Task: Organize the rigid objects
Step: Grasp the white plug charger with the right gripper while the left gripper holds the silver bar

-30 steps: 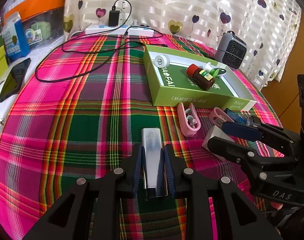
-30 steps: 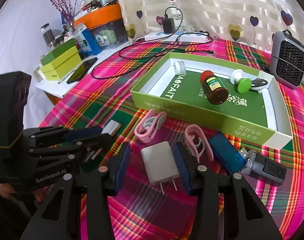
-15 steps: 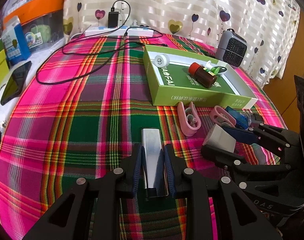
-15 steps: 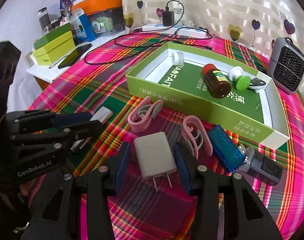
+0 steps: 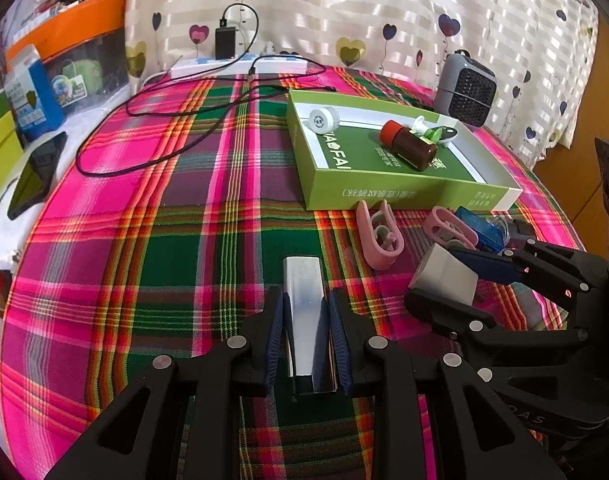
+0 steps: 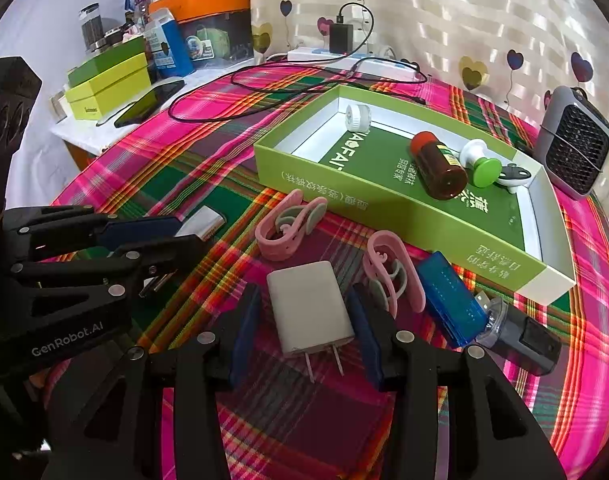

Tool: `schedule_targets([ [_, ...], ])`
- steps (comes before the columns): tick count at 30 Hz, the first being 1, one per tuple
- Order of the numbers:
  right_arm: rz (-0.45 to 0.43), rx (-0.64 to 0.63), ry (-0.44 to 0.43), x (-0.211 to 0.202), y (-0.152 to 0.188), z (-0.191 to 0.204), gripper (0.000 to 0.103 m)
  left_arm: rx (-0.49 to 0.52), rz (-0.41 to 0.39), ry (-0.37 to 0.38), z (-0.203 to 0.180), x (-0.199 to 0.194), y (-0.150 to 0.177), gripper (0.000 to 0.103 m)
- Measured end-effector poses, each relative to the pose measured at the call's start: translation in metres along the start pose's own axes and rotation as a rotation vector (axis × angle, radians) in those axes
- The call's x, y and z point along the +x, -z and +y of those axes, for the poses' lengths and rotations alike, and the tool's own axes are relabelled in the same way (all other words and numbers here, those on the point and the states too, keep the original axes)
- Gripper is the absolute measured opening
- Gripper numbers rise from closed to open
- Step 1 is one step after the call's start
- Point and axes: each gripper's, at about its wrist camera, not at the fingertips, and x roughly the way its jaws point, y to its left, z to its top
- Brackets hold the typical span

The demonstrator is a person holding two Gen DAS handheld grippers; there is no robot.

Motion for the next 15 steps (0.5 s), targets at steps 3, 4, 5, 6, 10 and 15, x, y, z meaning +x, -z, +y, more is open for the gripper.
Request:
schedule_targets([
  [3, 0.000, 0.001, 0.000, 0.0000, 0.0002, 0.0000, 0.046, 0.002, 0.000, -0.002, 0.0002, 0.0002, -0.0006, 0.023],
  [4, -0.001, 0.003, 0.004, -0.0002, 0.0004, -0.0003, 0.042, 0.001, 0.000, 0.000, -0.0002, -0.0001, -0.0001, 0.023],
  [5, -0.002, 0.006, 0.002, -0.0004, 0.0005, -0.0009, 0.038, 0.003, 0.000, -0.003, 0.0004, 0.0002, -0.0007, 0.023],
  [6, -0.003, 0.009, 0.002, -0.0008, 0.0002, -0.0016, 0.037, 0.005, 0.000, -0.004, 0.0001, 0.0004, -0.0005, 0.023],
  [10, -0.004, 0.011, 0.004, -0.0011, 0.0000, -0.0027, 0.034, 0.006, 0.000, -0.006, -0.0004, 0.0003, -0.0005, 0.023],
  [15, -0.004, 0.012, 0.002, -0.0012, 0.0000, -0.0026, 0.034, 0.007, -0.001, -0.006, -0.0002, 0.0005, -0.0011, 0.022],
])
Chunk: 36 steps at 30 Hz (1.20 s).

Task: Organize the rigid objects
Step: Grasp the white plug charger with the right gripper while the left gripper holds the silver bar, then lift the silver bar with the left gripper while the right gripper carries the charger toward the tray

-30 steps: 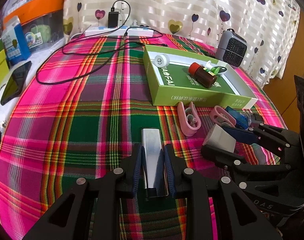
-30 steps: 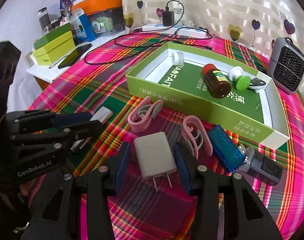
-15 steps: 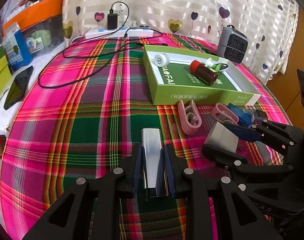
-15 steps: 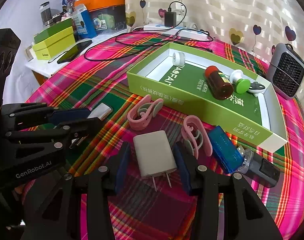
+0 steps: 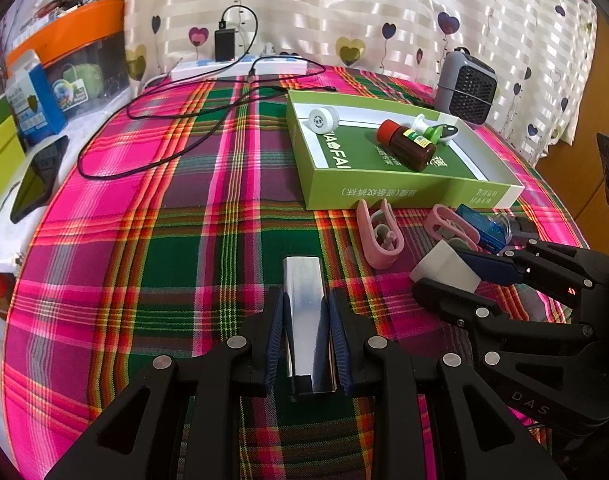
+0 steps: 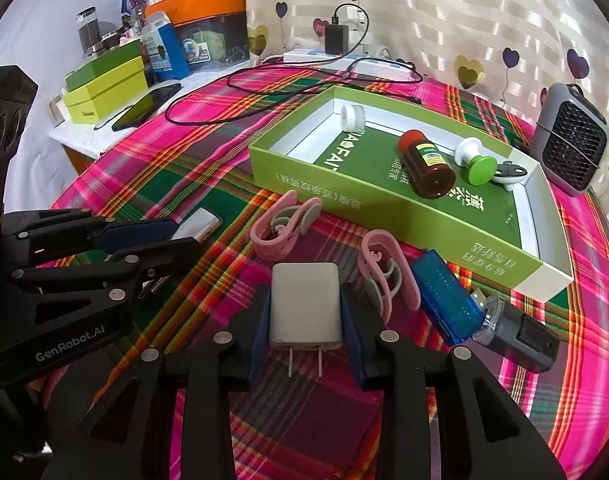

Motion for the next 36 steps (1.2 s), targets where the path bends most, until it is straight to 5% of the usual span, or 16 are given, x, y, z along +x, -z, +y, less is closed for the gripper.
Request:
schedule_targets([
  [36, -0.034, 0.043, -0.031, -0.013, -0.001, -0.004, 0.034, 0.007, -0.014, 0.005, -0.005, -0.011, 0.000, 0.022],
])
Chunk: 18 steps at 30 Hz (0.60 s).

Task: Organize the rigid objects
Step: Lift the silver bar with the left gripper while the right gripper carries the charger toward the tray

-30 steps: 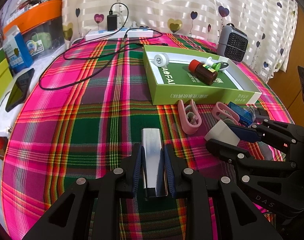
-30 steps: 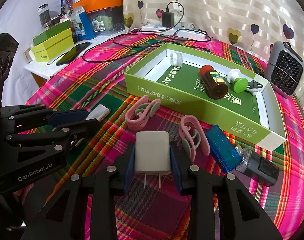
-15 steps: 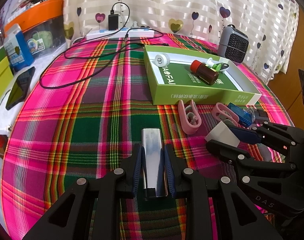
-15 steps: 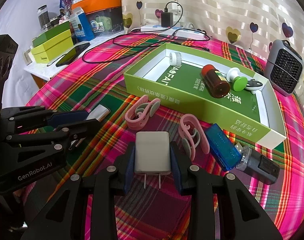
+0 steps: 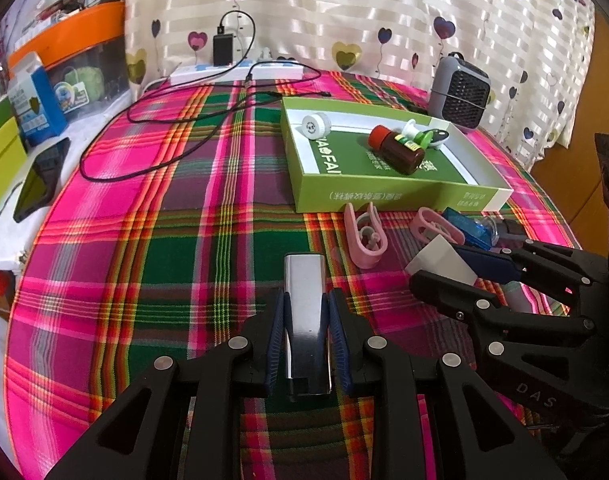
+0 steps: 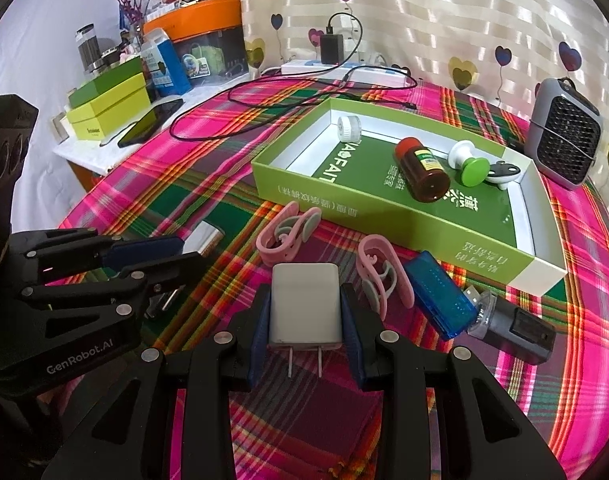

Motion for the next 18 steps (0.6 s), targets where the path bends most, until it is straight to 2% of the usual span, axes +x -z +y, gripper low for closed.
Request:
schedule_targets([
  [18, -0.043, 0.038, 0.020, -0.023, -0.012, -0.015, 0.034, 0.011, -0.034, 0.041, -0.013, -0.016, -0.022, 0.022],
])
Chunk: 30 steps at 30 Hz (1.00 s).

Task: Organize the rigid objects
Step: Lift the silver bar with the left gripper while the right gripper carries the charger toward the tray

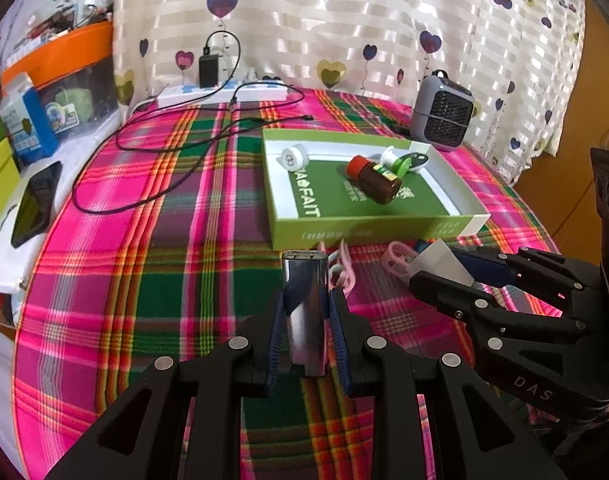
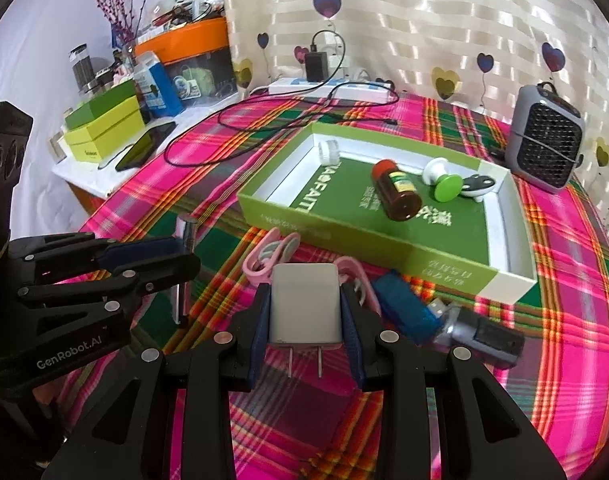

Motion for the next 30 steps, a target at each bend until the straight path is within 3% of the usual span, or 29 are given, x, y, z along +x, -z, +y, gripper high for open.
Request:
schedule_targets([
  [14, -0.026, 0.108, 0.080, -0.009, -0.021, -0.051, 0.034, 0.032, 0.001, 0.036, -0.017, 0.016, -0.027, 0.019],
  [19, -0.029, 0.117, 0.086, -0.009, -0.024, -0.058, 0.034, 0.043, 0.000, 0.037, -0.019, 0.019, -0.032, 0.012],
  [30, -0.032, 0.139, 0.090, -0.006, -0.027, -0.069, 0.034, 0.033, -0.005, 0.049, -0.018, 0.022, -0.039, 0.012],
])
